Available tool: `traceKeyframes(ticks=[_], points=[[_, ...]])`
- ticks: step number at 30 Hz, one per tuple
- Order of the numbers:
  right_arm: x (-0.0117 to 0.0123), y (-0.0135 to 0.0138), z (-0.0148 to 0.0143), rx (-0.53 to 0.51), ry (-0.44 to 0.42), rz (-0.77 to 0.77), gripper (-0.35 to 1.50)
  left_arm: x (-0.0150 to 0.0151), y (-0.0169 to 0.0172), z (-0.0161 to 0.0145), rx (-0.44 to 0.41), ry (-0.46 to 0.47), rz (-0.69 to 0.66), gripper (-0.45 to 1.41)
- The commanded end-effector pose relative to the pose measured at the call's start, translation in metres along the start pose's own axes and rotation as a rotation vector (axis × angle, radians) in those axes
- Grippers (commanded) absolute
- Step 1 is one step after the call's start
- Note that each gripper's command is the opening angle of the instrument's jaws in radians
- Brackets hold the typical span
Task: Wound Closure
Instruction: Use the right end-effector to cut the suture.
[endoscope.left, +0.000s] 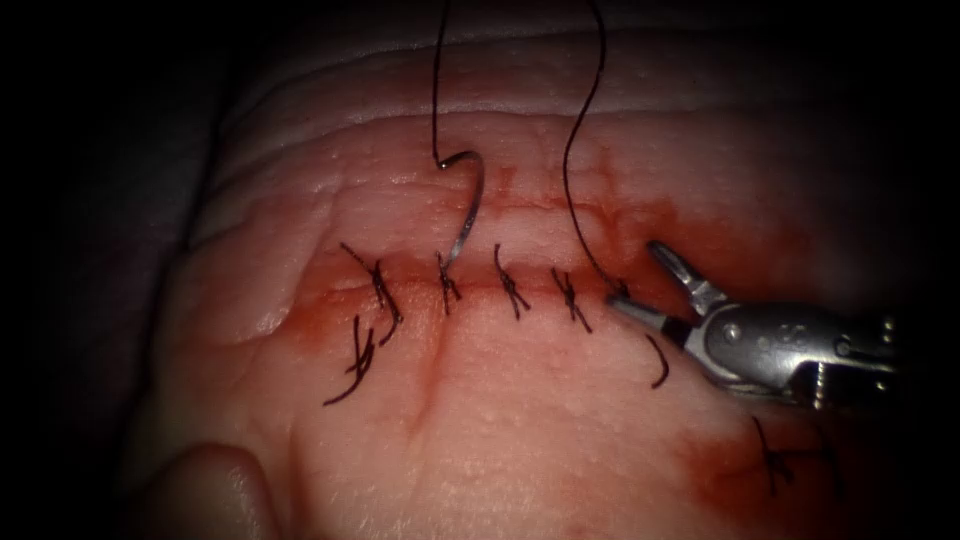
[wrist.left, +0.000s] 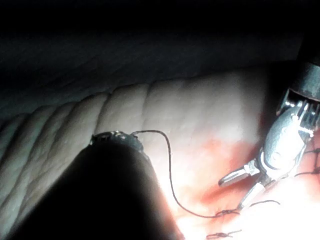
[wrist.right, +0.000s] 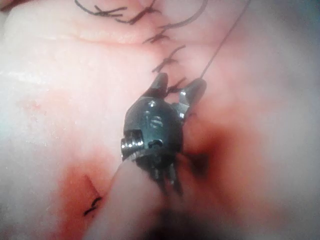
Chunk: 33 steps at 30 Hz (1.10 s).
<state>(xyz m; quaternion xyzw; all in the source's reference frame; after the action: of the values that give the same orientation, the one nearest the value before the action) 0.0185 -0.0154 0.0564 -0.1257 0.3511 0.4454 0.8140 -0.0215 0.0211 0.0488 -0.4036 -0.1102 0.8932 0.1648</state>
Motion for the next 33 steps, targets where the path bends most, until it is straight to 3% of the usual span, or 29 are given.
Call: traceKeyframes(ticks=[1,6,20,33], points=[[-0.0005,-0.0011,0.0013,-0.003,-0.007,-0.001,0.61,0.001,0.0002,0.0002,0.006,0.0,0.009,-0.45],[-0.0008,-0.0016,0.002,-0.011,-0.013,-0.003,0.54,0.0018,0.0009,-0.0002,0.014,0.003,0.016,-0.45],[-0.0016,-0.0007,0.0054,-0.049,-0.035,0.009,0.98,0.0052,0.004,-0.0017,0.03,0.01,0.054,-0.45],[-0.0014,-0.0019,0.0073,-0.069,-0.037,0.019,1.09,0.0063,0.0047,-0.0023,0.032,0.015,0.068,-0.45]])
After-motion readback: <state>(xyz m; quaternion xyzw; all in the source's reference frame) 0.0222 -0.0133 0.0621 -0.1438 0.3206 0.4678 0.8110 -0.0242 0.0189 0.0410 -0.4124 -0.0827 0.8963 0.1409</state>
